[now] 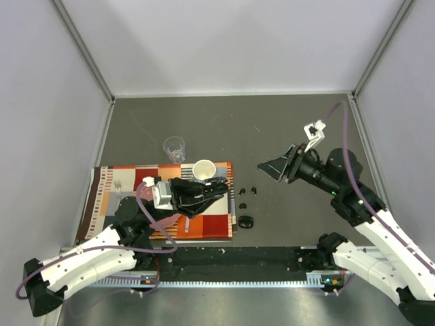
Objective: Insert the wireless bluetooth earbuds into the charging case
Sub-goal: Adjust the charging case, then pick up the earbud from the center of the board.
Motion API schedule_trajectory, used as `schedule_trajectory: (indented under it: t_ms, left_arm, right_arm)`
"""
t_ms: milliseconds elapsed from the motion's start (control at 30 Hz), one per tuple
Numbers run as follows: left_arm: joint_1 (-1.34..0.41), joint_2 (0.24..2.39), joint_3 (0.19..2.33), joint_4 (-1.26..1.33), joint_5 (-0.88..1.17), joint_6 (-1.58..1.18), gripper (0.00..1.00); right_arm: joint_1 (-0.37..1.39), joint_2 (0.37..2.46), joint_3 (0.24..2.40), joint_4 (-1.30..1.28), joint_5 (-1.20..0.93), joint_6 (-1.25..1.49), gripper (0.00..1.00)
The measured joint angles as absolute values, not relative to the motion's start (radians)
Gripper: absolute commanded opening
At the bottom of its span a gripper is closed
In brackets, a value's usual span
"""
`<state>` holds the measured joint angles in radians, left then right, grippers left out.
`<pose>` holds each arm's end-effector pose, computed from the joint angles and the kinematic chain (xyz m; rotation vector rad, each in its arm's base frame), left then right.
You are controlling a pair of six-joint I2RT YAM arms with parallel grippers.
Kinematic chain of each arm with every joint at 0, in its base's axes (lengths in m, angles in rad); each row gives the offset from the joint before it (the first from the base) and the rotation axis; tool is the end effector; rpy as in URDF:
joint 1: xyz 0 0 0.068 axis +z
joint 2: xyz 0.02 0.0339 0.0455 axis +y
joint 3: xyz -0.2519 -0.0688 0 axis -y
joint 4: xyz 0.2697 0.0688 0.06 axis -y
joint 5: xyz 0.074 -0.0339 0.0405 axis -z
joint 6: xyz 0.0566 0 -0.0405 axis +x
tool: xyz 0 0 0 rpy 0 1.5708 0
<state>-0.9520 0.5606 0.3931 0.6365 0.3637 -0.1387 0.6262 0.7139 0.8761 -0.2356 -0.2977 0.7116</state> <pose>0.0972 -0.1712 0.3190 0.7788 0.9293 -1.1634 0.1635 0.1388 0.3718 -0.1721 1.7917 1.2369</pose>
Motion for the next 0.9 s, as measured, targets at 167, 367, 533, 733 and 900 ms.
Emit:
schedule_trajectory:
  t_ms: [167,367,533,733,900]
  left_arm:
    - [-0.952,0.517,0.393,0.607,0.35,-0.128,0.0]
    - [-0.953,0.49,0.393,0.578,0.349,-0.127,0.0]
    - [-0.953,0.487,0.393,0.574,0.348,-0.127,0.0]
    - [-0.953,0.49,0.393,0.574,0.348,-0.128,0.0]
    - [-0.953,0.495,0.393,0.575,0.348,-0.128,0.0]
  right_arm:
    - [0.542,0.856,0.75,-0.274,-0.372,0.711,0.46]
    - [0.54,1.047,0.695,-0.293,-0.458,0.669,0.34]
    - [0.54,1.202,0.696,-0.275,-0.516,0.619,0.35]
    - [0.56,1.321,0.696,-0.269,-0.521,0.586,0.36]
    - [0.587,1.423,0.737,-0.263,-0.5,0.564,0.35]
